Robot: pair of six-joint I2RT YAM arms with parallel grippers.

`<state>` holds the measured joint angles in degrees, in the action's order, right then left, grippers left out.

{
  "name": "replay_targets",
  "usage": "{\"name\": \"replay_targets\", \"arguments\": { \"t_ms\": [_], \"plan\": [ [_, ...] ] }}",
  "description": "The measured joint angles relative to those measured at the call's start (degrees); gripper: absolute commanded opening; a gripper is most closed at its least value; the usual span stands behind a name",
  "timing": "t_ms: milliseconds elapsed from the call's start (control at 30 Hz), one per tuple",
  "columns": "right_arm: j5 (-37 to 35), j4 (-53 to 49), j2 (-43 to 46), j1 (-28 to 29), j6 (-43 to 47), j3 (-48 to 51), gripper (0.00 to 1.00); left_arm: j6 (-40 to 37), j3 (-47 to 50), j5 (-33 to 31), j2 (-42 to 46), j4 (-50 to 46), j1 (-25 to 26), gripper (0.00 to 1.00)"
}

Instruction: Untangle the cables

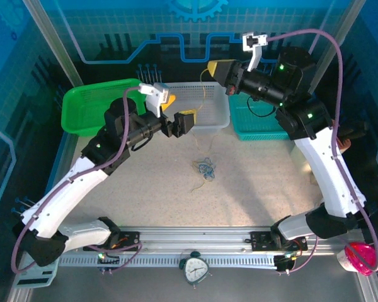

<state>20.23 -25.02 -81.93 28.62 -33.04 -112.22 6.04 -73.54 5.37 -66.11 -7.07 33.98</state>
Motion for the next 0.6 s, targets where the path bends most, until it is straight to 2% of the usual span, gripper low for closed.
{"name": "replay_targets", "arguments": {
  "t_ms": [133, 367, 600],
  "plan": [
    [0.1, 0.6, -3.1, -0.3, -0.6, -1.7, 0.0, 0.7, 2.6, -1.2, 1.5, 0.1, -1.4, 0.93],
    [0.2, 1.2, -9.3, -0.4, -1.1, -6.8, 0.0, 2.5, 5.4, -2.8, 3.6, 0.5, -3.2, 0.99],
    [-0.4, 4.0, -15.7, -1.7, -1.5, -13.7, 0.0, 3.9, 9.2, -3.6, 7.0, 1.3, -4.5, 0.99]
  ]
}}
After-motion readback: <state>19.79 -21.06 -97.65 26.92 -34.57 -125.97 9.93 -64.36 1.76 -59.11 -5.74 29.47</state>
